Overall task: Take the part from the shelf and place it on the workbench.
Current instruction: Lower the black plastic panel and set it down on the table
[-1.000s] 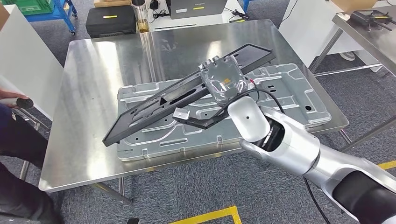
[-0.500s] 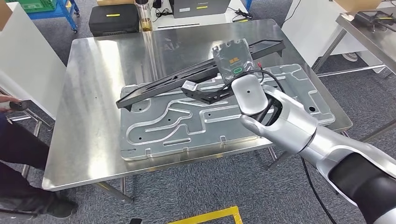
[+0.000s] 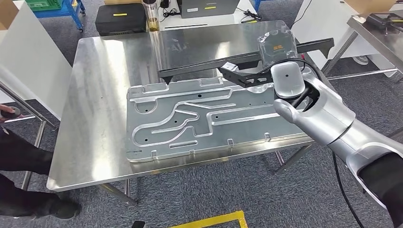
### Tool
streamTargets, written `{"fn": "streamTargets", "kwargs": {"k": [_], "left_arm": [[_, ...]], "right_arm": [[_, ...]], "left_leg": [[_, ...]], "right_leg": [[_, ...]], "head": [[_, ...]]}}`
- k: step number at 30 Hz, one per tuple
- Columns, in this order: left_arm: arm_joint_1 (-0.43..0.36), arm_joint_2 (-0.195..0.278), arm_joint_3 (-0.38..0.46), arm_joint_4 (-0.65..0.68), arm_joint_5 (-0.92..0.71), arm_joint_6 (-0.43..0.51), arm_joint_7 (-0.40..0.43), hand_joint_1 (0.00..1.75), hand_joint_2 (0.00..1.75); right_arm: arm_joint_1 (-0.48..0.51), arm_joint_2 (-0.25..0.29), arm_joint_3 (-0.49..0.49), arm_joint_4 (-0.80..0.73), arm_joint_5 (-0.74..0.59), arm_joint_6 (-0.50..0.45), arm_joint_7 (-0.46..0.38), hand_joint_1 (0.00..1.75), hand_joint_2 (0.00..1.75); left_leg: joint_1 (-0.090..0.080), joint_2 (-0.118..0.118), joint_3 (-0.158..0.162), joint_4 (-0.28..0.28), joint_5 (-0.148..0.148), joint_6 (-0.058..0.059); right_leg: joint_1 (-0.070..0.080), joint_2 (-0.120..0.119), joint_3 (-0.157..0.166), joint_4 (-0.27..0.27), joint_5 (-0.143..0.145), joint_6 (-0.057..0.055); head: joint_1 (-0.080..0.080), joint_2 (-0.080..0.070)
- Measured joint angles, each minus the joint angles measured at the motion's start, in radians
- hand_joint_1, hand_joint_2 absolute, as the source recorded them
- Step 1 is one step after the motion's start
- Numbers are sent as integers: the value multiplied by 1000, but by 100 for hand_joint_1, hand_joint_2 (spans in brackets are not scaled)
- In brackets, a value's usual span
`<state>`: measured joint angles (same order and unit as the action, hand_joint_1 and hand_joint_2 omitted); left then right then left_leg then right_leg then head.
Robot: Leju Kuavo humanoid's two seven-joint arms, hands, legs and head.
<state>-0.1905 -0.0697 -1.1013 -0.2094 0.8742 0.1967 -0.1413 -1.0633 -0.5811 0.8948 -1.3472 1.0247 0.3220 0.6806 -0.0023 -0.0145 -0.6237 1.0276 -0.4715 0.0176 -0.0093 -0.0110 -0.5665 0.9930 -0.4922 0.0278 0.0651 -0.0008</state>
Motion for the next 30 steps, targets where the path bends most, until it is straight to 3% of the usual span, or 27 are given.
{"fn": "streamTargets", "kwargs": {"k": [8,15,19,20,24,30], "left_arm": [[-5,-5,-7,-3,-43,50,-166,0,175],[-9,-8,-7,-5,-44,37,-184,0,175],[-9,-8,-7,-5,-44,32,-182,0,175],[-9,-8,-7,-5,-46,29,-181,0,175],[-9,-8,-7,-5,-51,19,-169,0,0],[-8,-11,-7,-5,-50,13,-166,0,0]], "right_arm": [[17,-37,-23,-35,-12,25,0,175,175],[9,-40,-21,-54,-22,25,0,175,175],[7,-40,-21,-56,-23,25,0,0,0],[6,-40,-20,-58,-24,25,0,0,0],[-1,-38,-7,-60,-30,14,-2,0,0],[-14,-21,24,-62,-64,-24,-24,0,0]], "left_leg": [[0,6,0,0,0,1],[0,12,1,0,0,1],[0,13,1,0,0,1],[0,14,1,0,0,1],[0,17,1,0,0,1],[0,25,2,0,-1,3]], "right_leg": [[0,1,0,0,0,0],[0,4,0,0,0,0],[0,4,0,0,1,1],[0,4,0,0,1,1],[0,5,0,0,1,1],[0,9,0,0,1,1]], "head": [[0,0],[-1,0],[0,0],[0,0],[0,0],[-1,0]]}}
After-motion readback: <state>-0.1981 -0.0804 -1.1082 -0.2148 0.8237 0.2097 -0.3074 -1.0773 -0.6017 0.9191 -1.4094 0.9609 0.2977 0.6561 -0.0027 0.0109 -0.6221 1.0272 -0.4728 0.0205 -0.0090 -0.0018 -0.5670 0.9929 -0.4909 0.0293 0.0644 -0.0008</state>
